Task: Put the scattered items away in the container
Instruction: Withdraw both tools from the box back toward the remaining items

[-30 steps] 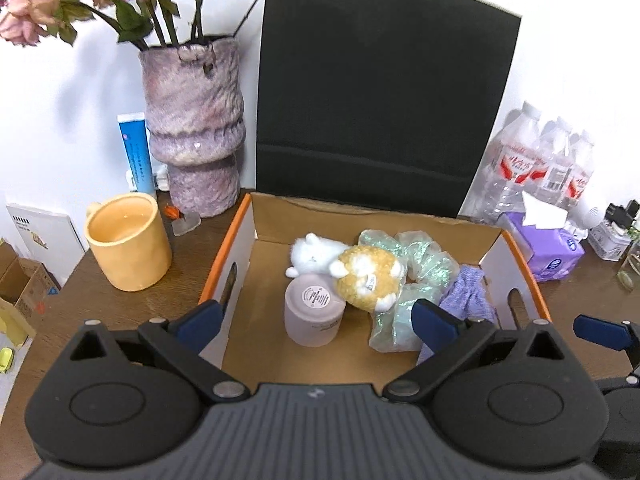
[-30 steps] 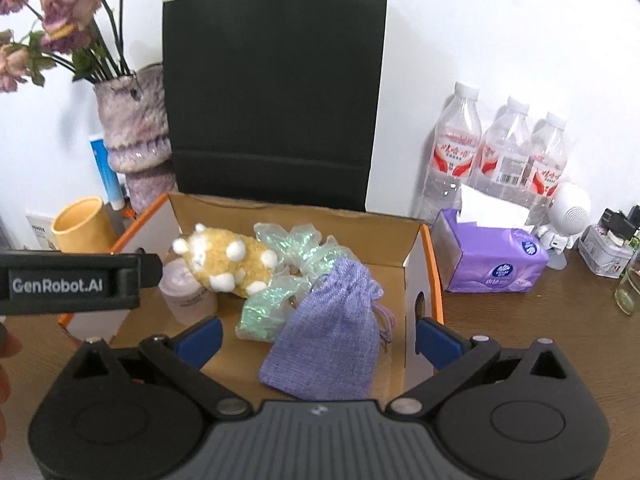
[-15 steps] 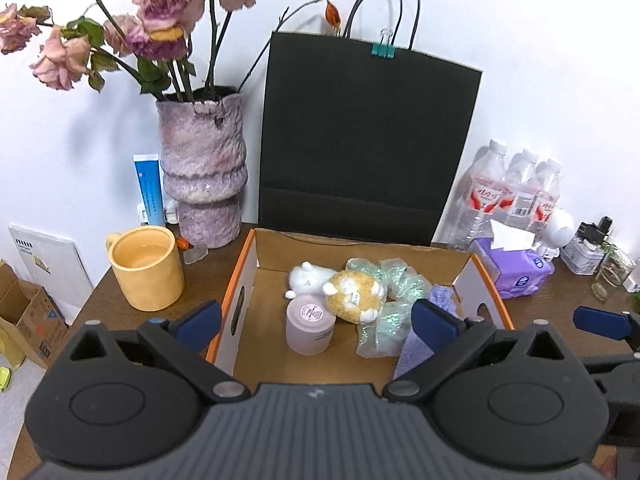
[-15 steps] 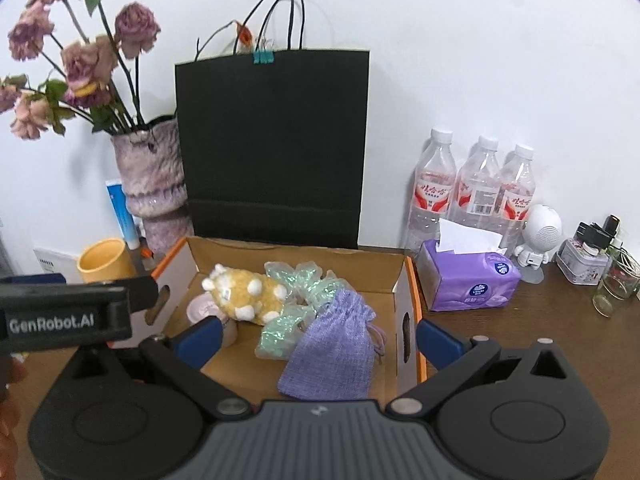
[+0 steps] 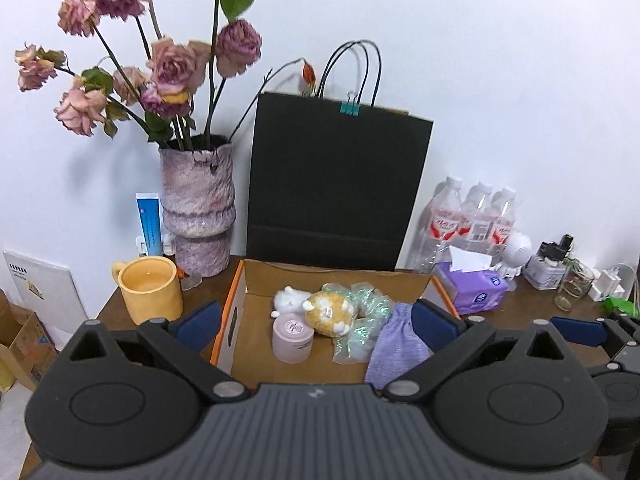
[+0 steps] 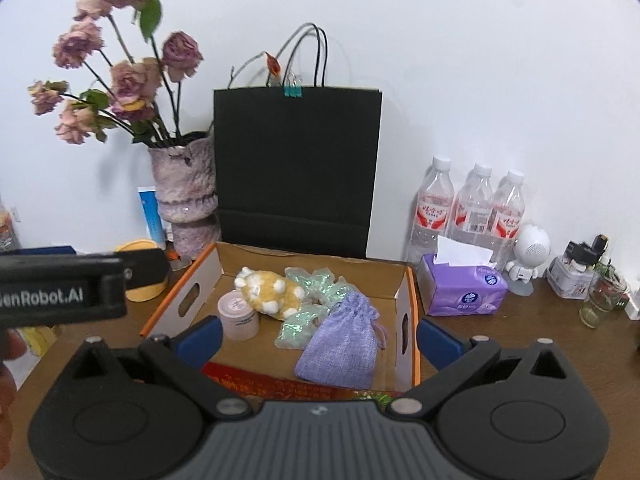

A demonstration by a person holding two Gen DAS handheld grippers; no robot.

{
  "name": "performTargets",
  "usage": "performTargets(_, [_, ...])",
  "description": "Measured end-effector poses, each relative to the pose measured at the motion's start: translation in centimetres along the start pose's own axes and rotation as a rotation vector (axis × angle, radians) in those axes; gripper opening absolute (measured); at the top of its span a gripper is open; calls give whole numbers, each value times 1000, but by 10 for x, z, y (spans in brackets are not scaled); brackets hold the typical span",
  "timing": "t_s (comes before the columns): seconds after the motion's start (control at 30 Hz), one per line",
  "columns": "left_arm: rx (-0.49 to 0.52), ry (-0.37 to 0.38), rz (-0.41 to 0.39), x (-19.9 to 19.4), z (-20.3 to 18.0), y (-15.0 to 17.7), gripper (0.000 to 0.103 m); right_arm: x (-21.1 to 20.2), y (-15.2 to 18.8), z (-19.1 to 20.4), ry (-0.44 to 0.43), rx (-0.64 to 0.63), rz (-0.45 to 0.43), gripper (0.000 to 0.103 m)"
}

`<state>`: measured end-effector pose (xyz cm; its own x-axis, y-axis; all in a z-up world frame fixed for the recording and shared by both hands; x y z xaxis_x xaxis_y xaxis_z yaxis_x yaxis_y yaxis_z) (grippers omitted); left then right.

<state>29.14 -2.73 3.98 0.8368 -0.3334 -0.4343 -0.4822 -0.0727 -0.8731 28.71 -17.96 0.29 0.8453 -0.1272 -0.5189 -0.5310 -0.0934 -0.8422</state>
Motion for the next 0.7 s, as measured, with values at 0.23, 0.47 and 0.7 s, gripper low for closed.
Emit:
performTargets(0.23, [48, 21, -37, -35, -14, 5, 103, -38, 8, -3, -11, -15, -31, 103])
performTargets(0.47, [43, 20, -28, -62, -23, 27, 103, -70, 28, -8, 12, -43, -61, 103])
performTargets(0.7, [63, 18, -38, -87, -23, 45, 103, -92, 51, -23, 4, -16, -56, 103])
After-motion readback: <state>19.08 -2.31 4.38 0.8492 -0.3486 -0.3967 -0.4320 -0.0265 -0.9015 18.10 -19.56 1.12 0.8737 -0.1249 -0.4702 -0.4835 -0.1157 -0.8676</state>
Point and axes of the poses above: each gripper's, at about its wrist camera, not at the fingertips, and x roughly the way its jaws point, z to its left, y to its underside, the point moved 8 cm from there along x, roughly the way its jaws point, and after that the axes turned 15 degrees about y, right-handed, at the moved point
